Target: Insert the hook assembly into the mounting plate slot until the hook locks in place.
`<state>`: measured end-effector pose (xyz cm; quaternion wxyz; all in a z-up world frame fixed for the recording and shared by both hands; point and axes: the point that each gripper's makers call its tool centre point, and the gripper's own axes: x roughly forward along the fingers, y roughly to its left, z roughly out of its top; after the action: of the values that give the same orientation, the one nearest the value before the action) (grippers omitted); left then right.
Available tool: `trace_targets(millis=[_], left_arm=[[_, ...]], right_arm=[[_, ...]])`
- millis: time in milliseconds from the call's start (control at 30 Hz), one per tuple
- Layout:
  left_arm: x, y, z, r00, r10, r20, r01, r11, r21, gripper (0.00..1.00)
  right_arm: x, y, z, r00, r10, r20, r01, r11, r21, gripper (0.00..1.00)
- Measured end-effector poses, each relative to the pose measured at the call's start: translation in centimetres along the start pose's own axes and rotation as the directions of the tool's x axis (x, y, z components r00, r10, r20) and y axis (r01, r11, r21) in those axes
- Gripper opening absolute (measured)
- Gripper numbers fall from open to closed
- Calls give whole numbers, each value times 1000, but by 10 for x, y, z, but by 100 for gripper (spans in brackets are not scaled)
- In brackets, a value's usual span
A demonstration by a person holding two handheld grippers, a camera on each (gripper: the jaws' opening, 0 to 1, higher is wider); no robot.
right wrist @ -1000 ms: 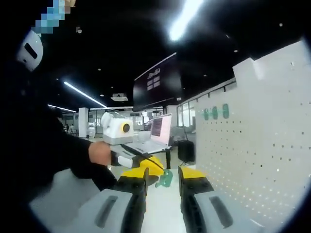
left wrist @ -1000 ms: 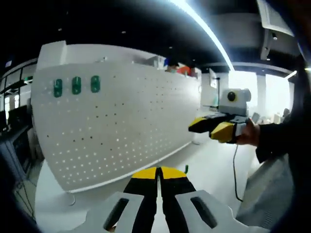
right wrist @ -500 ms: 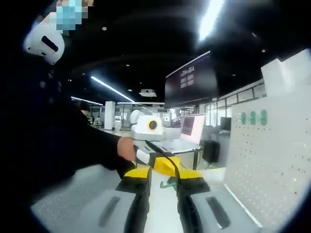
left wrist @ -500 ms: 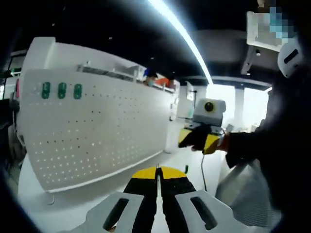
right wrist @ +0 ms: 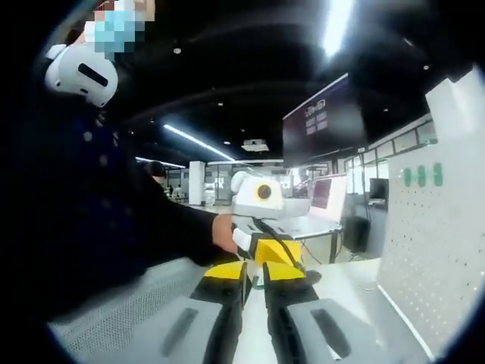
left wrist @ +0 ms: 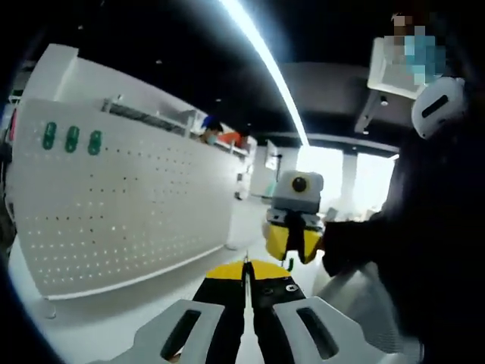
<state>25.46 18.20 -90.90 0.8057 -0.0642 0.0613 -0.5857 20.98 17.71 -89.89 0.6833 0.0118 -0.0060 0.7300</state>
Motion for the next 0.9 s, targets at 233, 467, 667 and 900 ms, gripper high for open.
trace_targets(millis=[233, 467, 667, 900], left_arm=[[-1, -3, 3, 999, -28, 26, 28, 999, -17, 1], [0, -6, 1, 997, -57, 43, 58, 997, -46, 1], [1, -7, 4, 997, -53, 56, 54, 998, -18, 1], [2, -7, -6, 999, -34, 0, 34, 999, 36, 8]], right_arm=[[2, 6, -5, 999, 40, -6, -40, 999, 30, 4], [2, 9, -5, 998, 55, 0, -55, 998, 31, 2], [2, 9, -1, 999, 48, -2, -48, 999, 17, 1], [2, 7, -2, 999, 36, -12, -35, 999, 23, 1]])
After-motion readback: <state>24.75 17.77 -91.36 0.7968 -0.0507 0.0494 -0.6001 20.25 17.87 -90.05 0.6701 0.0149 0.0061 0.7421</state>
